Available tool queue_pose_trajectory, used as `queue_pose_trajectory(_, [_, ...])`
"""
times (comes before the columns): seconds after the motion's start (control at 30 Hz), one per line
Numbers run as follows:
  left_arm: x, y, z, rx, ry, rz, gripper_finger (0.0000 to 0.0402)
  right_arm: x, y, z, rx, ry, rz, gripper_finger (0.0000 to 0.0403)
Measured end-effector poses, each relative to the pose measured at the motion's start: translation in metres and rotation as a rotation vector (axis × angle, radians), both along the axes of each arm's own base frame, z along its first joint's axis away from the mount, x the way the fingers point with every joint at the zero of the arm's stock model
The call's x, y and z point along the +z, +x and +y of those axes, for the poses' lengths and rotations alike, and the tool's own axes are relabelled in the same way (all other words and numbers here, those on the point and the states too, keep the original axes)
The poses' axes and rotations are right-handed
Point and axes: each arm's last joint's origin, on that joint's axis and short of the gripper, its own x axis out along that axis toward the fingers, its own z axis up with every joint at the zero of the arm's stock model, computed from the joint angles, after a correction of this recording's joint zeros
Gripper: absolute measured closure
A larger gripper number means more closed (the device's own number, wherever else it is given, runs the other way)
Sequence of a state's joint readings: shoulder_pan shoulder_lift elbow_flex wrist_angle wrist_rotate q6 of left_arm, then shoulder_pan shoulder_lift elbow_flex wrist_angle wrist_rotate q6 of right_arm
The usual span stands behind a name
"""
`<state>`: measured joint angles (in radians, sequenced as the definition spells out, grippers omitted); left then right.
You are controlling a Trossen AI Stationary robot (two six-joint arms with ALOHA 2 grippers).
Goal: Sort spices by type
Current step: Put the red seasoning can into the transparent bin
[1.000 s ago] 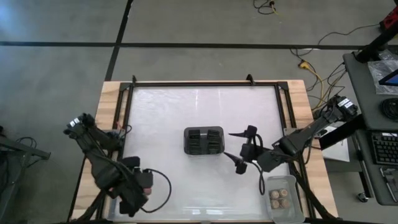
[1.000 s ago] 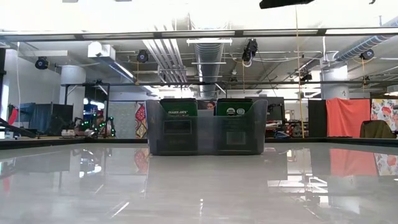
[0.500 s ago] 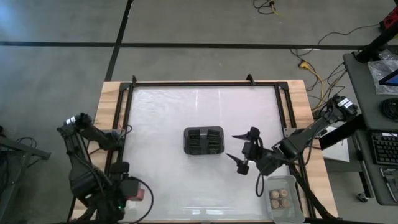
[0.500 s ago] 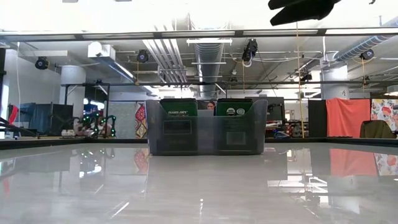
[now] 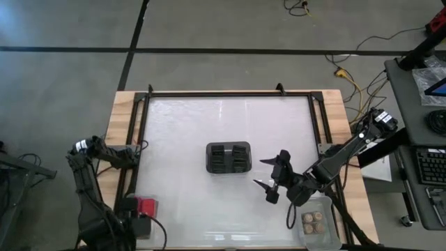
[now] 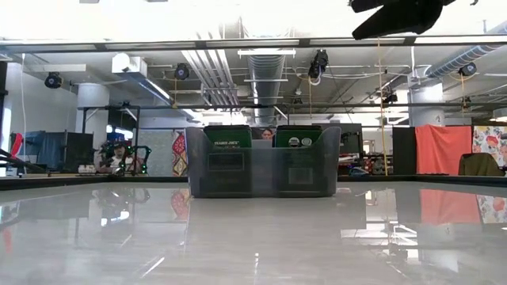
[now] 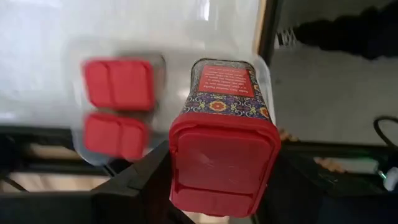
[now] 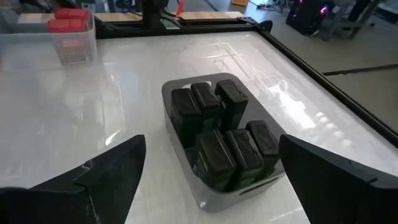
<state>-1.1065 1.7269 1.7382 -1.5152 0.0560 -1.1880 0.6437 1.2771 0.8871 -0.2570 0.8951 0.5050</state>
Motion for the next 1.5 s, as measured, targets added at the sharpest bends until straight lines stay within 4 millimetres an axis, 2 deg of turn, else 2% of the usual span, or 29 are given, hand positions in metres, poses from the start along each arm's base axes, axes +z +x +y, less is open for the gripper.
queue_pose_trajectory(0.37, [-0.011,-0.005,-0.008,0.072,0.019,0.070,0.0203,-0.016,0.008,0.006,-0.003,-0.021,0.045,0.0044])
queue_pose_trajectory(0.6, [-0.048,-0.007,-0.007,0.037,0.078,0.103,0.0203,-0.016,0.010,0.007,-0.015,0.010,0.032,0.0044])
queue_pose_trajectory(1.03, [-0.090,-0.009,-0.005,-0.024,0.061,0.153,0.0203,-0.004,0.013,0.010,-0.014,0.042,-0.001,0.0044])
queue_pose_trajectory(1.37, [-0.103,-0.004,-0.007,-0.087,-0.006,0.118,0.0203,0.006,0.016,0.012,0.002,0.031,-0.014,0.0044])
queue_pose_trajectory(1.5, [-0.109,-0.005,-0.003,-0.086,0.016,0.127,0.0203,0.009,0.017,0.013,0.006,0.026,-0.016,0.0044])
